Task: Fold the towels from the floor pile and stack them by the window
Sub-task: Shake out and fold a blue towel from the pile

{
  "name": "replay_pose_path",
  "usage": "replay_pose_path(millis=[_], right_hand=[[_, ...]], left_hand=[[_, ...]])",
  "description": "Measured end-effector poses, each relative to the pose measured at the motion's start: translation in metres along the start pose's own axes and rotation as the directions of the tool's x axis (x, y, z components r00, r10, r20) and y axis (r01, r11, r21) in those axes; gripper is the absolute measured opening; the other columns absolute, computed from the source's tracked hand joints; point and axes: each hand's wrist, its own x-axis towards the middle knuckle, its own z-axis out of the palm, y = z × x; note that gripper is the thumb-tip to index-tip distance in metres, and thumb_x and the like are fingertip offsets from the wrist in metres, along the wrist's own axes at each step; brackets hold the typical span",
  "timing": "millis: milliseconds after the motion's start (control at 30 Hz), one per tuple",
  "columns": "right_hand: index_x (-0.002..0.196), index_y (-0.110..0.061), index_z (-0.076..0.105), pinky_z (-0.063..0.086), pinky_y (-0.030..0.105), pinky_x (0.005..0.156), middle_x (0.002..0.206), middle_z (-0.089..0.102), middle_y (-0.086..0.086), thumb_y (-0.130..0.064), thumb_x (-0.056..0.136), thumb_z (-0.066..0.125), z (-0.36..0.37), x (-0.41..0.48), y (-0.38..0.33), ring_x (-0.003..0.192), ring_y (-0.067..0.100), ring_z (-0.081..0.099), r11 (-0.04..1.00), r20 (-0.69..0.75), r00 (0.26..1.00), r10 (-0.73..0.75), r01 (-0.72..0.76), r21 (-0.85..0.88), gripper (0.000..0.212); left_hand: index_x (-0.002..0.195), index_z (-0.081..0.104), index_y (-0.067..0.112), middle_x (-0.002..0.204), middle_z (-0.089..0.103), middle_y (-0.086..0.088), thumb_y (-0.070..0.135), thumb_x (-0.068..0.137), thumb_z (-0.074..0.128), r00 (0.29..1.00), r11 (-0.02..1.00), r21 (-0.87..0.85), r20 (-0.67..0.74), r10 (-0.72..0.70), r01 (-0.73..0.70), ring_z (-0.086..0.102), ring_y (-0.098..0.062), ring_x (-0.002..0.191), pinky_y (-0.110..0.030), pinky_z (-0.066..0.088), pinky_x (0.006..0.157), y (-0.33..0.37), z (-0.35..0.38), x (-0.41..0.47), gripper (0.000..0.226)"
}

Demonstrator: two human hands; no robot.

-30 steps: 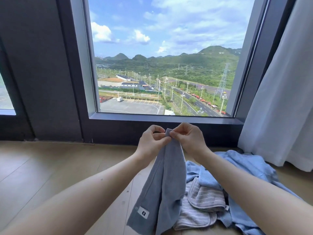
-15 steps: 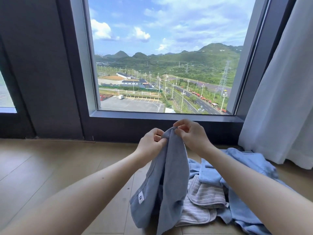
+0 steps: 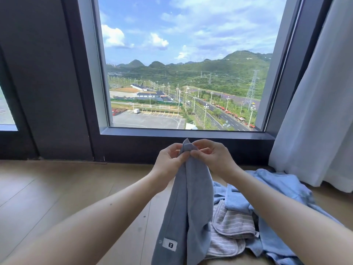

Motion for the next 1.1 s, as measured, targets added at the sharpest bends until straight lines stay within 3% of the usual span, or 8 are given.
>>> replay_pose_path(millis=[100, 267, 367, 533, 767, 900, 967, 1100], right_hand=[[0.071, -0.032, 0.066, 0.049, 0.034, 0.083, 0.08, 0.069, -0.001, -0.015, 0.083, 0.068, 0.001, 0.002, 0.0, 0.082, 0.015, 0.062, 0.991, -0.065, 0.995, 0.07, -0.062, 0.117, 0.021], [0.075, -0.025, 0.064, 0.046, 0.032, 0.085, 0.081, 0.064, -0.006, -0.016, 0.085, 0.066, 0.005, 0.004, -0.004, 0.083, 0.011, 0.057, 0.948, -0.127, 0.98, 0.156, -0.112, 0.298, 0.014], [0.076, -0.025, 0.065, 0.048, 0.037, 0.088, 0.085, 0.065, -0.004, -0.019, 0.086, 0.066, 0.007, 0.004, -0.003, 0.087, 0.014, 0.058, 0.945, -0.122, 0.977, 0.174, -0.13, 0.3, 0.012], [0.079, -0.031, 0.059, 0.049, 0.035, 0.08, 0.09, 0.062, -0.003, -0.024, 0.088, 0.063, 0.014, 0.004, -0.002, 0.086, 0.017, 0.059, 0.96, -0.121, 0.983, 0.139, -0.103, 0.262, 0.012], [0.094, -0.03, 0.056, 0.046, 0.017, 0.068, 0.087, 0.06, -0.003, -0.024, 0.087, 0.064, 0.008, 0.006, -0.006, 0.078, 0.011, 0.056, 0.998, -0.125, 0.992, -0.004, 0.011, 0.055, 0.013], [0.095, -0.015, 0.066, 0.041, 0.006, 0.063, 0.084, 0.063, -0.003, -0.017, 0.088, 0.062, 0.003, 0.007, -0.008, 0.075, 0.006, 0.056, 0.991, -0.142, 0.988, -0.056, 0.038, -0.125, 0.008], [0.097, -0.014, 0.066, 0.04, 0.008, 0.063, 0.085, 0.062, -0.002, -0.021, 0.091, 0.06, 0.002, 0.008, -0.008, 0.075, 0.006, 0.054, 0.997, -0.206, 0.979, -0.007, -0.009, -0.076, 0.012], [0.097, -0.016, 0.062, 0.044, 0.022, 0.074, 0.091, 0.062, -0.002, -0.026, 0.092, 0.057, 0.002, 0.016, -0.012, 0.084, 0.013, 0.057, 0.993, -0.267, 0.958, 0.109, -0.095, 0.066, 0.012]], left_hand=[[0.096, 0.066, 0.022, 0.093, 0.069, 0.0, 0.017, 0.096, 0.05, 0.999, 0.998, -0.058, 0.03, -0.02, 0.022, 0.063, -0.015, 0.088, -0.03, 0.052, 0.081, 0.0, 0.003, 0.0, 0.017], [0.096, 0.065, 0.026, 0.087, 0.071, 0.002, 0.013, 0.097, 0.048, 0.999, 0.995, -0.093, 0.024, -0.026, 0.028, 0.066, -0.007, 0.077, -0.019, 0.053, 0.069, -0.001, 0.007, 0.001, 0.021], [0.097, 0.065, 0.026, 0.085, 0.072, 0.006, 0.011, 0.097, 0.048, 0.999, 0.99, -0.135, 0.023, -0.027, 0.03, 0.067, -0.004, 0.076, -0.017, 0.054, 0.071, -0.001, 0.009, -0.002, 0.023], [0.097, 0.069, 0.021, 0.1, 0.071, -0.003, 0.012, 0.094, 0.053, 0.995, 0.968, -0.242, -0.063, -0.083, 0.066, 0.065, -0.017, 0.095, -0.032, 0.051, 0.091, 0.0, 0.014, 0.0, 0.019], [0.096, 0.069, 0.018, 0.093, 0.072, -0.001, 0.012, 0.092, 0.055, 0.996, 0.938, -0.338, -0.03, -0.089, 0.074, 0.067, -0.013, 0.087, -0.027, 0.055, 0.084, 0.007, 0.013, 0.0, 0.016], [0.112, 0.057, 0.034, 0.102, 0.069, 0.005, 0.02, 0.093, 0.057, 0.999, 1.0, 0.016, 0.034, 0.006, -0.007, 0.066, -0.014, 0.095, -0.033, 0.053, 0.089, 0.002, 0.006, -0.001, 0.024], [0.107, 0.048, 0.046, 0.101, 0.061, 0.017, 0.028, 0.088, 0.063, 0.997, 0.959, 0.274, 0.048, 0.059, -0.07, 0.066, -0.015, 0.087, -0.028, 0.054, 0.078, -0.005, 0.005, -0.004, 0.03], [0.101, 0.055, 0.032, 0.082, 0.058, 0.012, 0.025, 0.083, 0.068, 0.995, 0.871, 0.487, -0.035, 0.095, -0.066, 0.052, -0.006, 0.068, -0.013, 0.04, 0.058, -0.014, 0.006, -0.006, 0.024]])
